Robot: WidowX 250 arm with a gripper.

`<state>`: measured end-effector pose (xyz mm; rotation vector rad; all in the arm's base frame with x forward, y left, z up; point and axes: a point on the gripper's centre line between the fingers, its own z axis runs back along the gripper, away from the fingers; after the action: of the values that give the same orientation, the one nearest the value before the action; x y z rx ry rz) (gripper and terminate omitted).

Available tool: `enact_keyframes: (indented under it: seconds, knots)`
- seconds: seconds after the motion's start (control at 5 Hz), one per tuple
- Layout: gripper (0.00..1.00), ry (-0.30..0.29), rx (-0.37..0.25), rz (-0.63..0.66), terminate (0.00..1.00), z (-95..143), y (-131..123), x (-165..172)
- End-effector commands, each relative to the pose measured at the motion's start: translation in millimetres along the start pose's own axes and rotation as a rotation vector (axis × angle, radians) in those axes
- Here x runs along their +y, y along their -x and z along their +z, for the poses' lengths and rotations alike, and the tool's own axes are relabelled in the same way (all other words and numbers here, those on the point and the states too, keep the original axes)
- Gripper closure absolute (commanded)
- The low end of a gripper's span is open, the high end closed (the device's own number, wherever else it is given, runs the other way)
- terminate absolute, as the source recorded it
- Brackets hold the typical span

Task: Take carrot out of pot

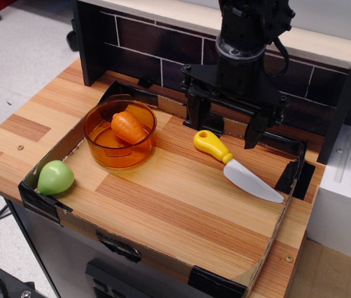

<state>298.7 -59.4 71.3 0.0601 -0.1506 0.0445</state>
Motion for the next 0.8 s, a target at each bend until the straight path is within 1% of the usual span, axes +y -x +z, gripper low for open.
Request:
enact_keyframes:
  seconds: [0.0,0.2,0.4,0.6]
  knots:
    - [0.0,0.0,0.0,0.0,0.0,0,0,0]
    - [0.0,0.054,-0.035,0.261,0.0,12,-10,16]
    - [0.0,0.086,-0.099,0.519,0.0,29,-16,44]
    - [0.0,0.088,-0.191,0.769,0.0,38,-21,76]
